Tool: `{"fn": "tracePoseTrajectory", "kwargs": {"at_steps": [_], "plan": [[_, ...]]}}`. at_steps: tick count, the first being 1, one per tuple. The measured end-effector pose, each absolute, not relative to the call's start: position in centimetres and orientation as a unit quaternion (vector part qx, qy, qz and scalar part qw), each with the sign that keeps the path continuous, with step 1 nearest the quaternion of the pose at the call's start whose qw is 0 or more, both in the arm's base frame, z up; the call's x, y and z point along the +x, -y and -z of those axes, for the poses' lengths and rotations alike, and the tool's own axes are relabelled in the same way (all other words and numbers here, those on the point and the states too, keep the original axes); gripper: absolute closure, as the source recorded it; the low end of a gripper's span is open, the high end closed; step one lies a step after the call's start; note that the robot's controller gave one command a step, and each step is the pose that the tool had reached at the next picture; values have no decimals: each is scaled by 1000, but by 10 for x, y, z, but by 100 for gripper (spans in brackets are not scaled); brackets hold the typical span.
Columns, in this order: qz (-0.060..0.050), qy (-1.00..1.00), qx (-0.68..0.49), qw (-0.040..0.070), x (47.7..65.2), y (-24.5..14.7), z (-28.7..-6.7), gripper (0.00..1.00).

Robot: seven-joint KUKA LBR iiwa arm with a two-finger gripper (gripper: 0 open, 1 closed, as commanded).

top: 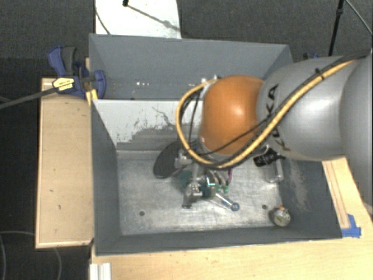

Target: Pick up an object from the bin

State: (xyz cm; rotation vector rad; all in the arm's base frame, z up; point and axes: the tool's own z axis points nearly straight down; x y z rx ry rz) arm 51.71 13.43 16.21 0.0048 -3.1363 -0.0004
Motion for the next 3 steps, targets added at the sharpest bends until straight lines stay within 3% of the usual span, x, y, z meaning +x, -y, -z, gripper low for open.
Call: {"fn": "tracePoseTrajectory", "kwargs": {"at_steps": [1,2,3], "plan": [[1,1000,20,-4,533,-81,-70,0],[2,1000,19,-9,535,-83,-75,100],[1,996,91,-6,554,-95,-225,100]]}}
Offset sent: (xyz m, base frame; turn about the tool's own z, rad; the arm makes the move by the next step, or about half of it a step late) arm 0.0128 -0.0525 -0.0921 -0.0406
